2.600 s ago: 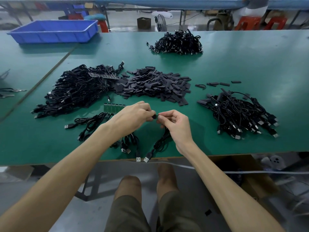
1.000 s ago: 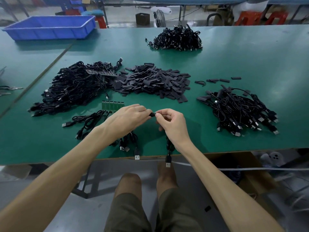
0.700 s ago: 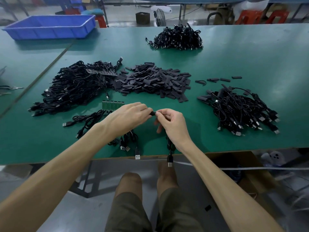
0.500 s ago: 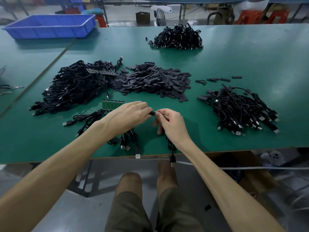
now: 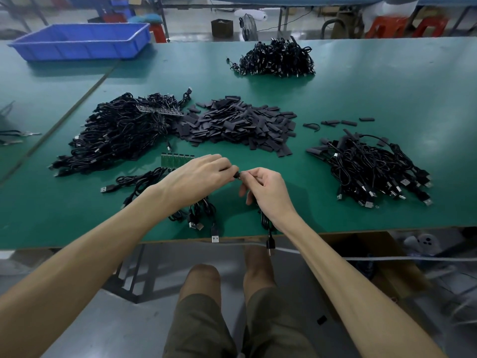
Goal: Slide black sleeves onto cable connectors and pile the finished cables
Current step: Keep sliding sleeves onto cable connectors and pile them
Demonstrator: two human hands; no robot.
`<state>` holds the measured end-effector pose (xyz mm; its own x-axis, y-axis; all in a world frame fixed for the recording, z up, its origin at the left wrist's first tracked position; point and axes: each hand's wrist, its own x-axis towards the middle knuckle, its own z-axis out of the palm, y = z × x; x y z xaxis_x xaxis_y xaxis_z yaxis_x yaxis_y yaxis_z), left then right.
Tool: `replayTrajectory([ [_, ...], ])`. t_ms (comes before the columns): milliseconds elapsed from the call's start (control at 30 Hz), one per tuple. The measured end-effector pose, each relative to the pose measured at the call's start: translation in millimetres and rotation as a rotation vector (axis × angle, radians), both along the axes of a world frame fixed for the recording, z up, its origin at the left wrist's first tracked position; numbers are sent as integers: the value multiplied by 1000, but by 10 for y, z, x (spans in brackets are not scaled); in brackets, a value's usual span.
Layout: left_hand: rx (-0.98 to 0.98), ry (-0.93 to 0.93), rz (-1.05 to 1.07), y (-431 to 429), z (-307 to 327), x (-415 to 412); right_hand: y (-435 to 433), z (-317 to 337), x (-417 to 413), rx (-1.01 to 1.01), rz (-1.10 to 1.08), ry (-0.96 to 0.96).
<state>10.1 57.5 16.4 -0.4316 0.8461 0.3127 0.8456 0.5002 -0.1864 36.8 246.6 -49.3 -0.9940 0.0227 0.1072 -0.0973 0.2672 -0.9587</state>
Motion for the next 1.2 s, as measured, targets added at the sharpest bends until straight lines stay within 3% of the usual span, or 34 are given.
replayTrajectory([
  [800,17,-94,13,-6,-48,23,53,21,22,-120,64,-8],
  [1200,58,-45,17,-11,-10,95,86,6,21,-242,89,-12],
])
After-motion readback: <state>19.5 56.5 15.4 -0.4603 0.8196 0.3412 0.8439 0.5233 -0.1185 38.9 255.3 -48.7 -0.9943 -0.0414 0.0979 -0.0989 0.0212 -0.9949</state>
